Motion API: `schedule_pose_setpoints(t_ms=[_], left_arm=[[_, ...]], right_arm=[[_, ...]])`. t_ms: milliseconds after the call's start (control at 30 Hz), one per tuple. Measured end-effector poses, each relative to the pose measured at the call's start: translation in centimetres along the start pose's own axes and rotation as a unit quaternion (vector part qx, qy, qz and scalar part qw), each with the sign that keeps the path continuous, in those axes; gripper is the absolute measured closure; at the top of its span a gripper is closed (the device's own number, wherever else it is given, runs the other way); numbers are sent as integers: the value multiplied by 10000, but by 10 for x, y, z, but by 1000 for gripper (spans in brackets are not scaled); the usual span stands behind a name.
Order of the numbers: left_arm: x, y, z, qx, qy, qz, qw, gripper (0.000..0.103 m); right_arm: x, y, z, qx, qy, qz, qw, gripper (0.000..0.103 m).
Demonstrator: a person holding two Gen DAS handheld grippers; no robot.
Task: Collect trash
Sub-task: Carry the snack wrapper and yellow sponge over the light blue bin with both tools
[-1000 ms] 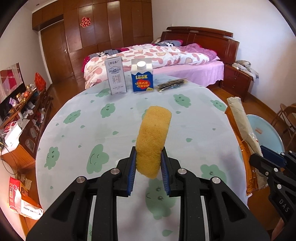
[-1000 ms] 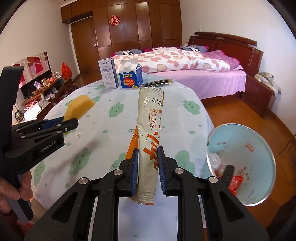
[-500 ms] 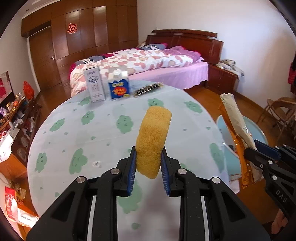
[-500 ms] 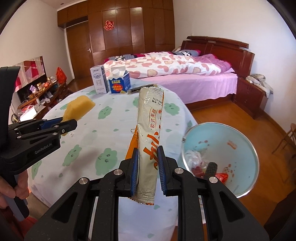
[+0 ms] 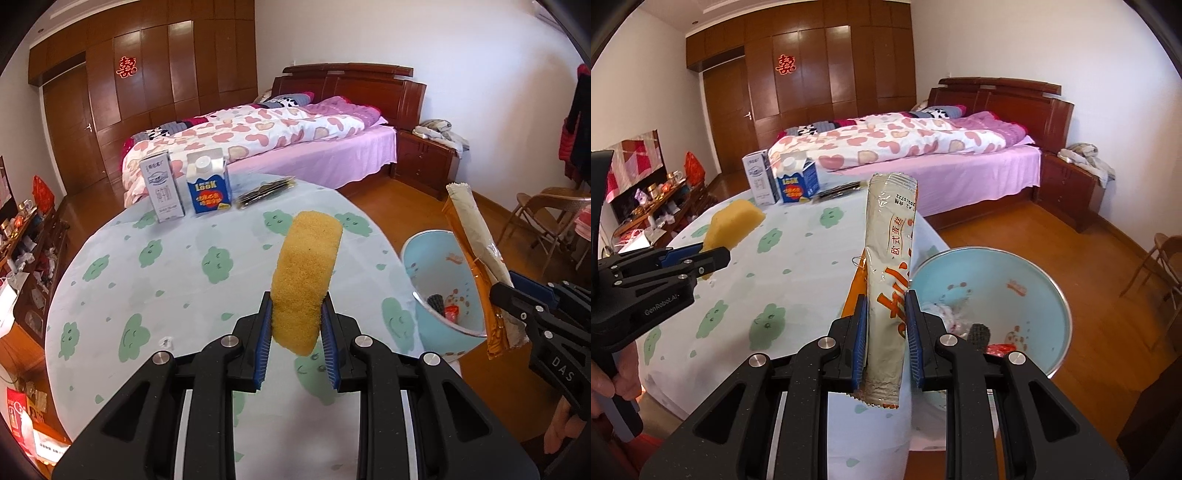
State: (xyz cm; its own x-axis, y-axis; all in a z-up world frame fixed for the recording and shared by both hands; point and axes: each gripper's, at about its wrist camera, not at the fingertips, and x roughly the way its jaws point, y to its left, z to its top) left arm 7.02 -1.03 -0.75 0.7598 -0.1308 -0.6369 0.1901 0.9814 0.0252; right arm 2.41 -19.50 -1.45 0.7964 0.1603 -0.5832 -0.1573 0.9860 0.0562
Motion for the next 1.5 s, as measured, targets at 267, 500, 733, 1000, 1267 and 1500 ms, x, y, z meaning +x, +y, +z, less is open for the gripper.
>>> schedule_pose_setpoints(t_ms=[267, 500, 733, 1000, 1267, 1500], left_arm=[[4, -17, 12, 40, -29, -263, 9996, 79], [11, -39, 18, 175, -41, -437, 9989, 79], [14, -67, 29, 377, -153, -556, 9976, 79], [24, -95, 35, 522, -148, -767, 9956, 79], [39, -109, 35, 533, -41, -894, 9946, 79], [62, -127, 34, 575, 184, -1016, 9930, 79]], right_arm=[[-9, -27, 0, 204, -79, -298, 9993, 82], [-13, -57, -1, 541, -147, -552, 9969, 82], [-12, -84, -5, 725, -143, -791, 9941, 82], [-10, -101, -9, 776, -137, -1028, 9916, 82], [-1, -117, -15, 905, -15, -1093, 9899, 82], [12, -126, -17, 995, 177, -1075, 9891, 82]])
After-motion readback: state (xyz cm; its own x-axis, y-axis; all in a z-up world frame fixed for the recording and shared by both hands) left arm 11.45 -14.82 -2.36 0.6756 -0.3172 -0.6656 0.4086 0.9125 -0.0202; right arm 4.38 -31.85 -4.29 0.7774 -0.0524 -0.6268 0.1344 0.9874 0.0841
